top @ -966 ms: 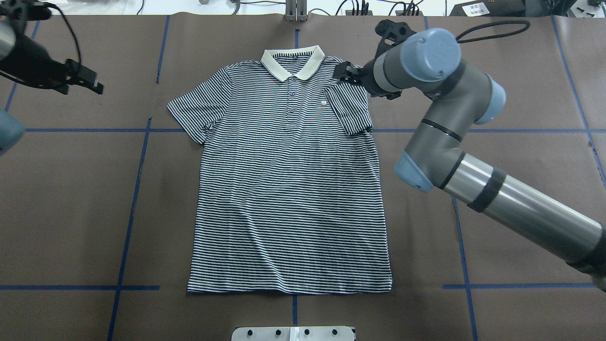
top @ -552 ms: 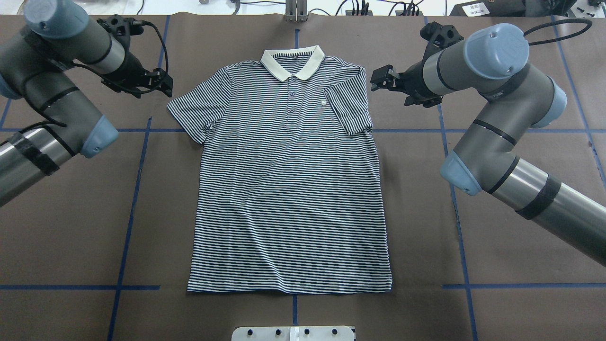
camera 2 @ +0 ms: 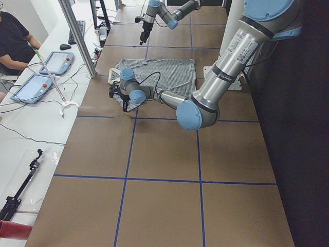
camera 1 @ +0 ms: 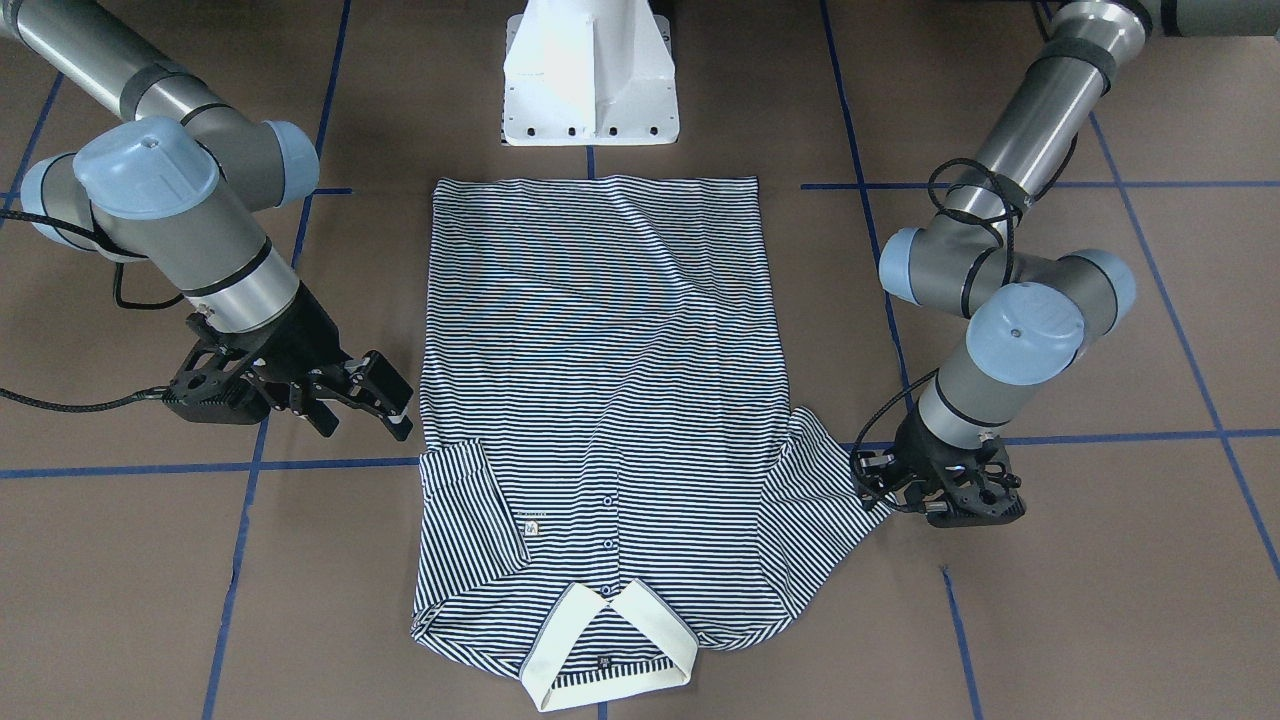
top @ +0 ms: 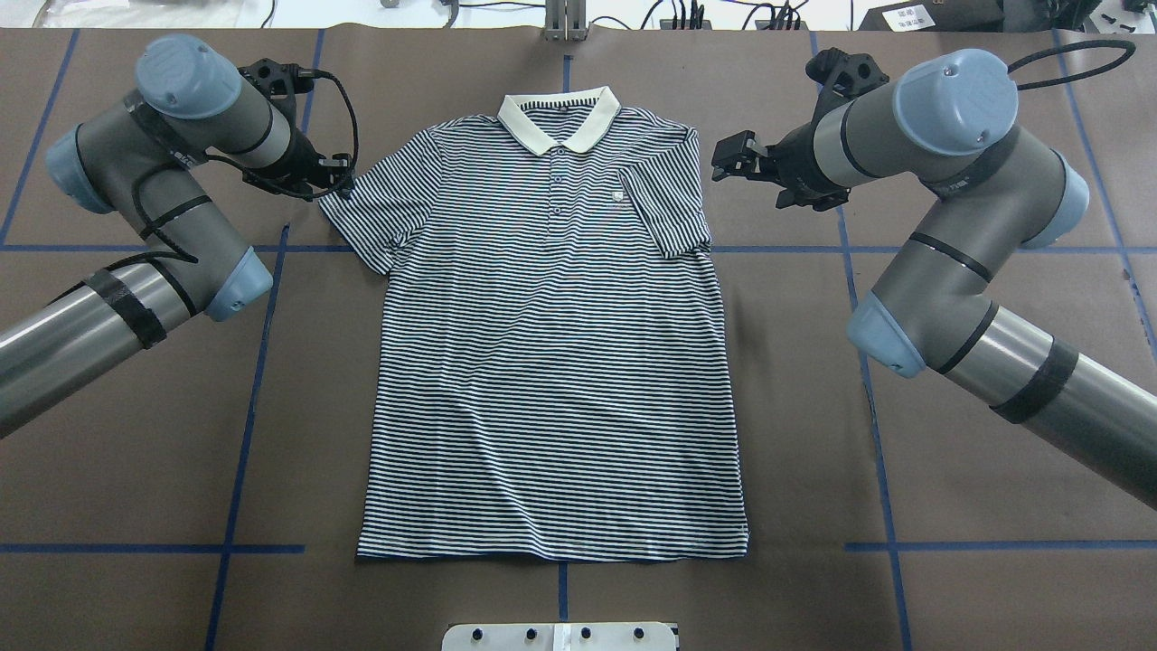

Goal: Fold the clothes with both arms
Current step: 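Bring the left gripper to the shirt shoulder while the right gripper hovers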

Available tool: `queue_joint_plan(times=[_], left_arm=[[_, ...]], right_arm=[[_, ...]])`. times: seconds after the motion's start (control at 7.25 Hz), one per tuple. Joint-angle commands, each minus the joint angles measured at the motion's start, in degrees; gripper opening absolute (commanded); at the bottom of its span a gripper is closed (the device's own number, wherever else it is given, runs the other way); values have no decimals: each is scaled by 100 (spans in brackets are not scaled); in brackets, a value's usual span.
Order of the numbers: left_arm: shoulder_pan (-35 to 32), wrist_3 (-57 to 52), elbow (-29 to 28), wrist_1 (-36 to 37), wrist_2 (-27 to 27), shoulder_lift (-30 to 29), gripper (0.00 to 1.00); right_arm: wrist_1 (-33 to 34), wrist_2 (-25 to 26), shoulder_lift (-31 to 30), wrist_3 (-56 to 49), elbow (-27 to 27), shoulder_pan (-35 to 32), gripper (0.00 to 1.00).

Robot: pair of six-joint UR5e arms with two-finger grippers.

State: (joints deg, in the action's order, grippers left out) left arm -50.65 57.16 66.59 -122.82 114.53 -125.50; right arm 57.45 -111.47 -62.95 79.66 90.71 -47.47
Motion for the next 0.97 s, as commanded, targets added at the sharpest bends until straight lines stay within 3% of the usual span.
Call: queue_joint_plan(times=[0.0, 0.14, 0.28, 0.41, 0.83], left_arm=[[55, -3, -23, -14, -89, 26, 38], [55, -3, -23, -40, -80, 26, 25], [55, -3, -58, -41, -89, 26, 22], [46, 6, -50, -49, -89, 9, 3], [46, 355, 389, 21, -19, -167, 0]], right_arm=[[3, 11, 2, 5, -9, 27, 100], [3, -6, 28, 23, 0, 28, 100], [3, -15, 20, 14, 0, 19, 100], [3, -24, 28, 14, 8, 19, 100], [3, -24, 55, 14, 9, 1, 100]])
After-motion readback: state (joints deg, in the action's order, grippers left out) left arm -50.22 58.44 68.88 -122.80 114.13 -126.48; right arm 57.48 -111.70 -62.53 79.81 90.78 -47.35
